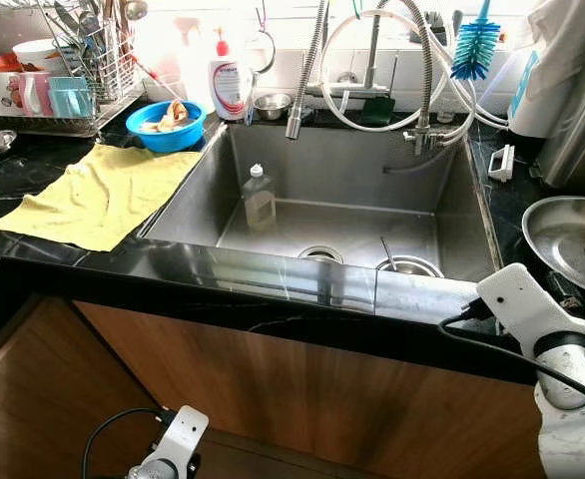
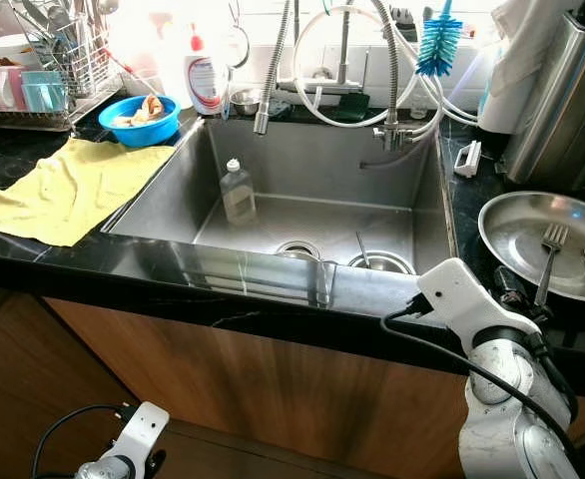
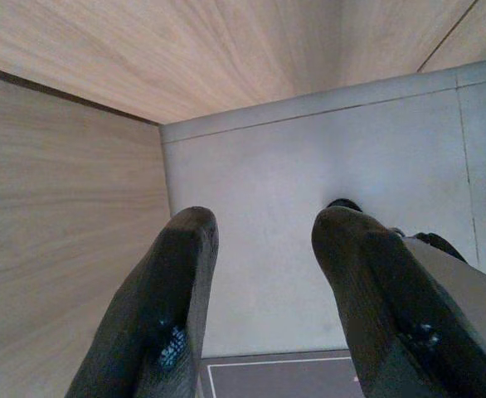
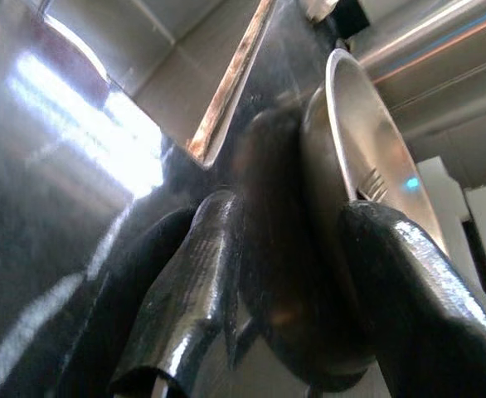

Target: Kitchen organization

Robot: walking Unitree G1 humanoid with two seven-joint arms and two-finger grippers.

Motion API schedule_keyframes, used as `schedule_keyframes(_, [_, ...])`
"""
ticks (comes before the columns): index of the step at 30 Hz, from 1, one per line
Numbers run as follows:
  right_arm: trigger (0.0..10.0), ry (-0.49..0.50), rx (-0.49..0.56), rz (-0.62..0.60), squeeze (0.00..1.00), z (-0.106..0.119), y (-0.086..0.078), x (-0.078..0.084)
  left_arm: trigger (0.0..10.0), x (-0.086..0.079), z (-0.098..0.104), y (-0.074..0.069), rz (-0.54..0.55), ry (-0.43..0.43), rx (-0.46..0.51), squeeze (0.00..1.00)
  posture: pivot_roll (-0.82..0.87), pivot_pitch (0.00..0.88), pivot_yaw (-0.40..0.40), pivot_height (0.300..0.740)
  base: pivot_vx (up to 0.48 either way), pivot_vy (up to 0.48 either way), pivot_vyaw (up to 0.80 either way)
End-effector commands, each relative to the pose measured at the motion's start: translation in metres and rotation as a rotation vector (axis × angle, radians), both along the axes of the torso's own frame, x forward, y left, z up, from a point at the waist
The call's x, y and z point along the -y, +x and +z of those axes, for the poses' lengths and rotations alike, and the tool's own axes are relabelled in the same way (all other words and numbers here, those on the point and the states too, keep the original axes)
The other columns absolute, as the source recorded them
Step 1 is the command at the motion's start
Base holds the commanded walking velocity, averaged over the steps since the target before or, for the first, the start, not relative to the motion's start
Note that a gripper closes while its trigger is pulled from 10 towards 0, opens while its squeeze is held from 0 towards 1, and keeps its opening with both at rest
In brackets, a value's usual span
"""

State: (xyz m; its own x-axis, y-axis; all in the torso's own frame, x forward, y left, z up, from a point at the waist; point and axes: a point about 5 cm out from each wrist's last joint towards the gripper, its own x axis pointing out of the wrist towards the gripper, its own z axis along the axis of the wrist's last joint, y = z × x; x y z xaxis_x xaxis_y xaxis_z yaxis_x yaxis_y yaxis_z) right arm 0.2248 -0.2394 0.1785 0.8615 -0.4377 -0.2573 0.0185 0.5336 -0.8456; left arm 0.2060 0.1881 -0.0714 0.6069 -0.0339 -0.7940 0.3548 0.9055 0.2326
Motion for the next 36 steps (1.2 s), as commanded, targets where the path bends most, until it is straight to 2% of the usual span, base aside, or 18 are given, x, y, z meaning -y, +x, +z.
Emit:
schedule_keyframes(1, [10.0, -0.025, 0.004, 0.002, 0.0, 0.009, -0.003, 0.0, 10.0, -0.007, -0.004, -0.008, 0.005, 0.026, -0.04, 0.0, -0.15, 0.0, 0.063, 0.74, 0.0, 0.0, 0.0])
schedule_keyframes(16, [10.0, -0.047, -0.001, -0.024, 0.0, 0.019, -0.013, 0.0, 10.0, -0.005, -0.005, -0.009, -0.001, 0.025, -0.047, 0.0, -0.16, 0.0, 0.066, 0.74, 0.0, 0.0, 0.0])
schedule_keyframes(30, [10.0, -0.076, -0.057, -0.091, 0.0, 0.016, -0.024, 0.013, 10.0, -0.003, -0.006, -0.01, -0.004, 0.026, -0.053, 0.0, -0.16, 0.0, 0.065, 0.74, 0.0, 0.0, 0.0])
schedule_keyframes(31, [8.8, -0.076, -0.057, -0.09, 0.0, 0.016, -0.023, 0.013, 10.0, -0.004, -0.006, -0.01, -0.004, 0.026, -0.054, 0.0, -0.16, 0.0, 0.066, 0.74, 0.0, 0.0, 0.0])
schedule_keyframes(32, [8.8, -0.076, -0.058, -0.09, 0.0, 0.016, -0.023, 0.013, 10.0, -0.003, -0.006, -0.01, -0.003, 0.026, -0.054, 0.0, -0.16, 0.0, 0.066, 0.74, 0.0, 0.0, 0.0])
schedule_keyframes(33, [0.5, -0.075, -0.058, -0.087, 0.0, 0.016, -0.023, 0.012, 10.0, -0.003, -0.006, -0.01, -0.004, 0.026, -0.054, 0.0, -0.16, 0.0, 0.065, 0.74, 0.0, 0.0, 0.0])
schedule_keyframes(34, [0.5, -0.075, -0.058, -0.087, 0.0, 0.016, -0.023, 0.012, 10.0, -0.003, -0.006, -0.01, -0.004, 0.026, -0.054, 0.0, -0.16, 0.0, 0.065, 0.74, 0.0, 0.0, 0.0])
schedule_keyframes(35, [0.0, -0.074, -0.057, -0.082, 0.0, 0.017, -0.022, 0.011, 10.0, -0.003, -0.006, -0.01, -0.003, 0.026, -0.054, 0.0, -0.16, 0.0, 0.065, 0.74, 0.0, 0.0, 0.0])
schedule_keyframes(36, [0.3, -0.073, -0.055, -0.079, 0.0, 0.017, -0.021, 0.01, 10.0, -0.004, -0.006, -0.01, -0.003, 0.027, -0.054, 0.0, -0.16, 0.0, 0.065, 0.74, 0.0, 0.0, 0.0])
